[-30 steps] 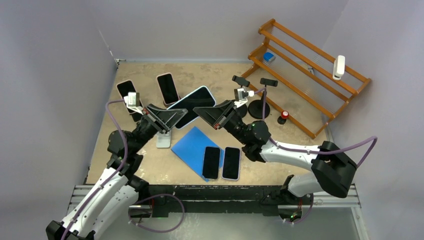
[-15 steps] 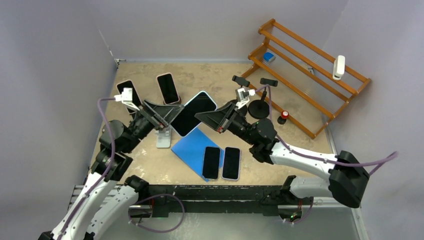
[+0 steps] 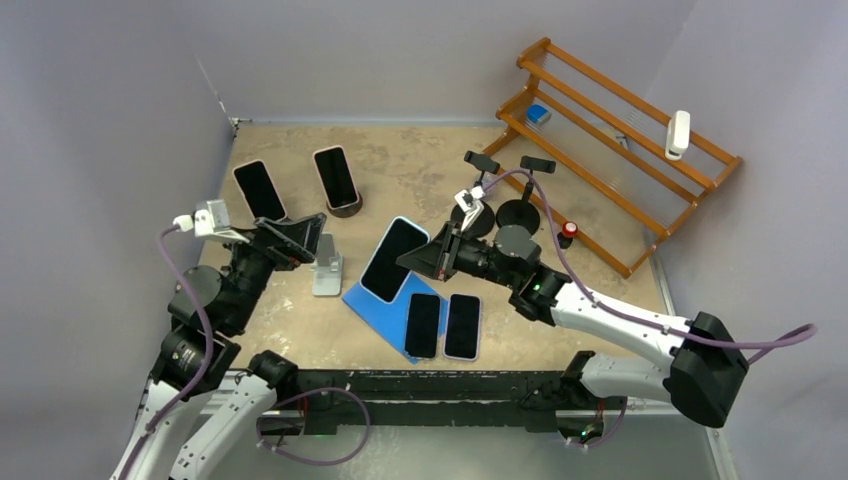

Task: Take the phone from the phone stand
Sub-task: Place the phone at the center of the board.

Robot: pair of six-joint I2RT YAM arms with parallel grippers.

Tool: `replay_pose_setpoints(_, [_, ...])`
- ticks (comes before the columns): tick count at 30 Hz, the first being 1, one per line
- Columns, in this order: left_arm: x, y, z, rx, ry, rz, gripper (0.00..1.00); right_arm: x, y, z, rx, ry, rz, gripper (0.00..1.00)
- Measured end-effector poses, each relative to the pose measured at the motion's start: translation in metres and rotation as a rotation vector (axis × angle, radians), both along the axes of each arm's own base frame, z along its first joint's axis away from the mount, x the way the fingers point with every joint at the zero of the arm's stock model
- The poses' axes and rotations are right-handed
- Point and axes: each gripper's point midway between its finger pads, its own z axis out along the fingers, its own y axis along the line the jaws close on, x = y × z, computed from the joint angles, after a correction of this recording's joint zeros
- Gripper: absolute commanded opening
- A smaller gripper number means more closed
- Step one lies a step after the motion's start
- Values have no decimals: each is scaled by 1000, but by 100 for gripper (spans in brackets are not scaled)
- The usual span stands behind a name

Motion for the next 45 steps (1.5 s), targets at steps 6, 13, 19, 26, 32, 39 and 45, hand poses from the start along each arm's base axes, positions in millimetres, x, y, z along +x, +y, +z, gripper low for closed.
replay_pose_setpoints(6, [10, -10, -30, 162, 26, -43, 85, -9, 9, -59, -136, 92, 73, 0])
replay_pose_setpoints(13, [12, -17, -71, 272, 67, -97, 84, -22, 28, -133, -284, 218, 150, 0])
replay_pose_setpoints(19, [7, -18, -83, 302, 56, -119, 83, -24, 35, -181, -365, 294, 177, 0])
replay_pose_setpoints(26, [6, -23, -86, 321, 55, -153, 83, -23, 40, -211, -407, 346, 192, 0])
replay_pose_setpoints(32, [6, -26, -87, 323, 58, -169, 82, -20, 46, -217, -407, 350, 196, 0])
replay_pose_setpoints(39, [5, -27, -87, 323, 58, -175, 82, -21, 50, -222, -399, 375, 217, 0])
replay_pose_setpoints(45, [5, -27, -87, 323, 58, -176, 82, -20, 52, -223, -395, 387, 227, 18])
